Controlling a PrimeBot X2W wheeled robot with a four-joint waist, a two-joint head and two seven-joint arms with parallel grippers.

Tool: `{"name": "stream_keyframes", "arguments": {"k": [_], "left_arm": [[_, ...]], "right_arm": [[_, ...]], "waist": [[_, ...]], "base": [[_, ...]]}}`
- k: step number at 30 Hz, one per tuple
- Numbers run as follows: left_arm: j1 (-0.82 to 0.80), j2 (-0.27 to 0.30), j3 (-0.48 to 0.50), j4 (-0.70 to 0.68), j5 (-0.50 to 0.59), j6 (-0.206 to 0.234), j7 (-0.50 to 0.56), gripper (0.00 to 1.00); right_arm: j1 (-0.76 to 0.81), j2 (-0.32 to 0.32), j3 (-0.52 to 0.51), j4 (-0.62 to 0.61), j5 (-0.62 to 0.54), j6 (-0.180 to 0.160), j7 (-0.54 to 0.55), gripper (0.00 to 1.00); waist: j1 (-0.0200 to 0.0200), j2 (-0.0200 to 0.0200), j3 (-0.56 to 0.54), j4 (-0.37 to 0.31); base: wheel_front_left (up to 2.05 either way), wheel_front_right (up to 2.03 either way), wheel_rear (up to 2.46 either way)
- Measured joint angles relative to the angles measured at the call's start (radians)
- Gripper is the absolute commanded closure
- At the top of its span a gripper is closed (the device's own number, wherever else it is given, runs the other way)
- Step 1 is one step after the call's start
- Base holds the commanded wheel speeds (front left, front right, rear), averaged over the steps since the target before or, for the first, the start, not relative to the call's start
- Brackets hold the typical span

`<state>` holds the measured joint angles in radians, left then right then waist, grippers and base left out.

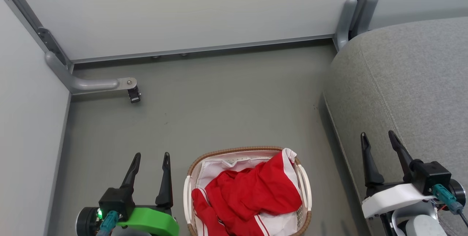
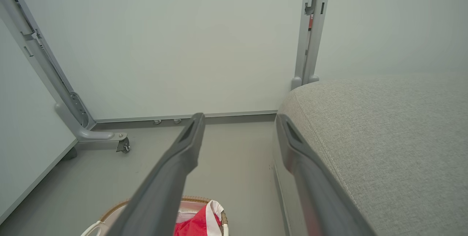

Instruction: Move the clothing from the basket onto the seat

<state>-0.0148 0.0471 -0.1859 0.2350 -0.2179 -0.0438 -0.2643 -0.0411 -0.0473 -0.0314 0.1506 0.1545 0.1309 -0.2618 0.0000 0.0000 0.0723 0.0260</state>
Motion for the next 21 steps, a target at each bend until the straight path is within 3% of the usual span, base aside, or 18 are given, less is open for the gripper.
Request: {"name": "stream_keyframes", "arguments": {"k": [13,21], "left_arm": [[-0.202,0.0,-0.082,0.066,0.036,-0.044,-0.001,0.0],[-0.406,0.0,-0.171,0.223,0.117,-0.072,-0.001,0.0]], "right_arm": [[-0.124,0.0,-0.037,-0.043,0.004,0.0,0.0,0.0],[-0.246,-0.001,-0.095,-0.092,0.039,0.0,0.0,0.0]], "waist": [[0.0,0.0,0.157,-0.013],[0.0,0.0,0.308,-0.038]], "base": [[0.0,0.0,0.0],[0.0,0.0,0.0]]}}
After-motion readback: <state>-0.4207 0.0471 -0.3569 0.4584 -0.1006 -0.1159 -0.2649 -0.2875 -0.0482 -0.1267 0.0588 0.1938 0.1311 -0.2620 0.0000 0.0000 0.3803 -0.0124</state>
